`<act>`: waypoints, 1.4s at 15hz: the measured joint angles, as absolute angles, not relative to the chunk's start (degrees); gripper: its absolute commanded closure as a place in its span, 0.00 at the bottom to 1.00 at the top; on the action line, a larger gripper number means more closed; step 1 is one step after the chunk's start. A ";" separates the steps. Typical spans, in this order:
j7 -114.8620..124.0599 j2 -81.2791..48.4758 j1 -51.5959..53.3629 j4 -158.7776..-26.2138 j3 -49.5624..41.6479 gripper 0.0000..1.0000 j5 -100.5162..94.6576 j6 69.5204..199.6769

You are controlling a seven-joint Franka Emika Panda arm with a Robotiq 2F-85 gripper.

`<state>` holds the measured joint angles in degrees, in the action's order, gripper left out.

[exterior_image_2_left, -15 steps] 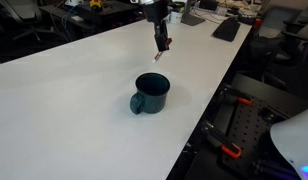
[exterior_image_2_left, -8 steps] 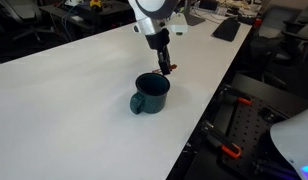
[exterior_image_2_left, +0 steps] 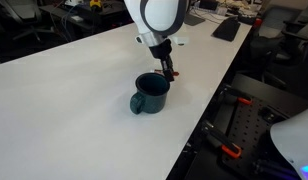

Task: Remove the marker from the cup

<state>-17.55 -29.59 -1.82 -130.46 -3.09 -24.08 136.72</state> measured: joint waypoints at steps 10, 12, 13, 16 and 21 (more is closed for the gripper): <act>-17.53 -29.71 -1.70 -130.46 -3.09 0.61 -24.08 136.71; -17.55 -29.71 -1.73 -130.44 -3.08 0.53 -24.07 136.71; -17.58 -29.71 -1.73 -130.44 -3.03 0.46 -24.07 136.71; -17.60 -29.58 -1.67 -130.17 -2.84 0.25 -24.10 136.71; -17.61 -28.01 -0.89 -129.42 -2.75 0.12 -24.49 136.72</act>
<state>-17.61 -28.01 -0.89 -129.42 -2.75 -24.49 136.72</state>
